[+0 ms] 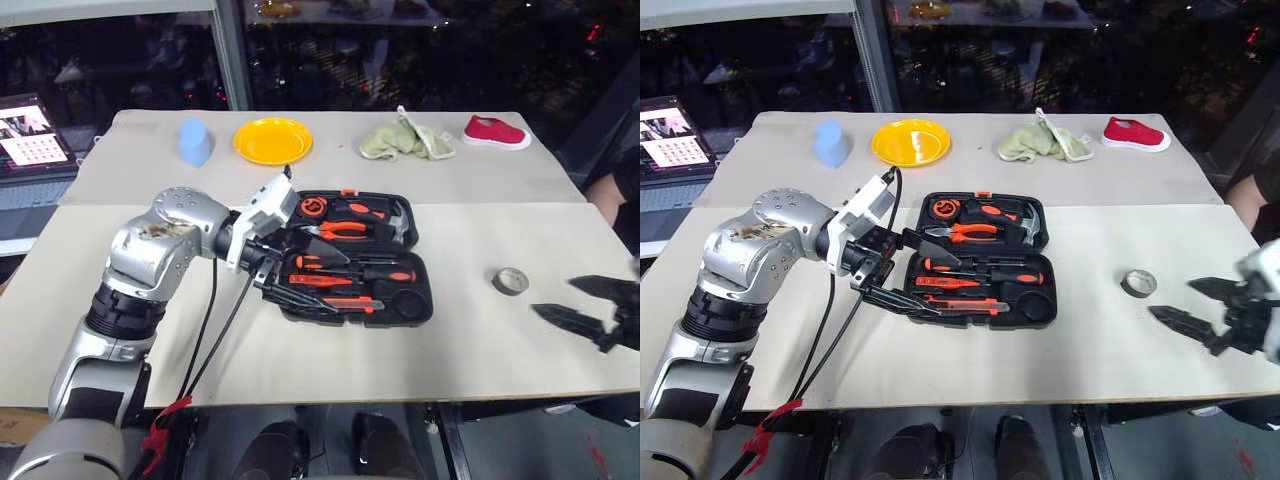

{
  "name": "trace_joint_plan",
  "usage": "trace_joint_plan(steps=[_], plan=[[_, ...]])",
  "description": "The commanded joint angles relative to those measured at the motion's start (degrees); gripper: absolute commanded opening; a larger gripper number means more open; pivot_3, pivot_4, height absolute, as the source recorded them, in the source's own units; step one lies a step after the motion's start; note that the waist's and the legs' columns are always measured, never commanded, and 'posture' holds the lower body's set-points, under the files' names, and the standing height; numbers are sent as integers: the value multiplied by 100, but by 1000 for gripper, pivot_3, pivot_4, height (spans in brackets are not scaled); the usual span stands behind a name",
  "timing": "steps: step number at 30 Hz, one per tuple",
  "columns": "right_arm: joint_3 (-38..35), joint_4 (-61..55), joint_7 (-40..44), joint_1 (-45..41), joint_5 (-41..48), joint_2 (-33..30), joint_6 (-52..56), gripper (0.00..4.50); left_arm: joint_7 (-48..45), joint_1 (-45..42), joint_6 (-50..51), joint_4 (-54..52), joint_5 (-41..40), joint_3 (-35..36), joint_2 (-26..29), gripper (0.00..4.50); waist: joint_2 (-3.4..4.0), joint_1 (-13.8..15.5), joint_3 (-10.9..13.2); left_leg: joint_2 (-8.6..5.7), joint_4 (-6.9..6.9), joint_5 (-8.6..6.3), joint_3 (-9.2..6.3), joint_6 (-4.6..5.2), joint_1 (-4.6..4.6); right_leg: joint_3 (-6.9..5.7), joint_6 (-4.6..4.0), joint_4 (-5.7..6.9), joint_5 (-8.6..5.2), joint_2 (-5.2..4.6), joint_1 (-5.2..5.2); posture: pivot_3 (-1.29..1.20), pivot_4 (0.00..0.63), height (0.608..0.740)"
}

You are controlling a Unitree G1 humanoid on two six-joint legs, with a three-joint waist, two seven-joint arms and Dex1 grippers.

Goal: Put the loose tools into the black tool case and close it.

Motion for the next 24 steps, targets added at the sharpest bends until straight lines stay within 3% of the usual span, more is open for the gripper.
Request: trace_joint_plan(steps=[1, 6, 13, 17, 24], plan=[[1057, 707, 53, -937, -833, -109, -194, 4500, 124, 20, 39, -327, -142, 140, 96, 4464, 2, 23, -2, -3, 3, 1, 0, -1, -23, -2, -1, 2, 1, 0, -23, 0, 150, 740], [1984, 1229, 228, -1838, -1435, 122, -169, 4500, 364, 111, 108, -519, -247, 212, 139, 4464, 3, 35, -1, -21, 12, 2, 1, 0, -81, -21, 0, 28, 2, -12, -91, 0, 150, 740], [2436, 1873, 413, -2508, -1898, 481, -346, 4500, 557, 187, 113, -615, -267, 242, 164, 4464, 3, 12, -1, -21, 16, 4, 1, -5, -82, -22, 1, 17, 5, -12, -86, 0, 150, 740], [2364, 2090, 519, -2605, -1911, 682, -370, 3491, 632, 208, 105, -675, -276, 224, 161, 4500, 3, 4, -1, -20, 19, 13, 2, -19, -70, -20, -7, 35, 14, -8, -81, 0, 150, 740], [2002, 2012, 401, -2357, -1938, 805, -572, 1072, 625, 139, 12, -606, -241, 144, 149, 4500, 3, 1, -1, -19, 19, 15, 5, -22, -61, -15, -10, 43, 16, -5, -78, 0, 150, 740]])
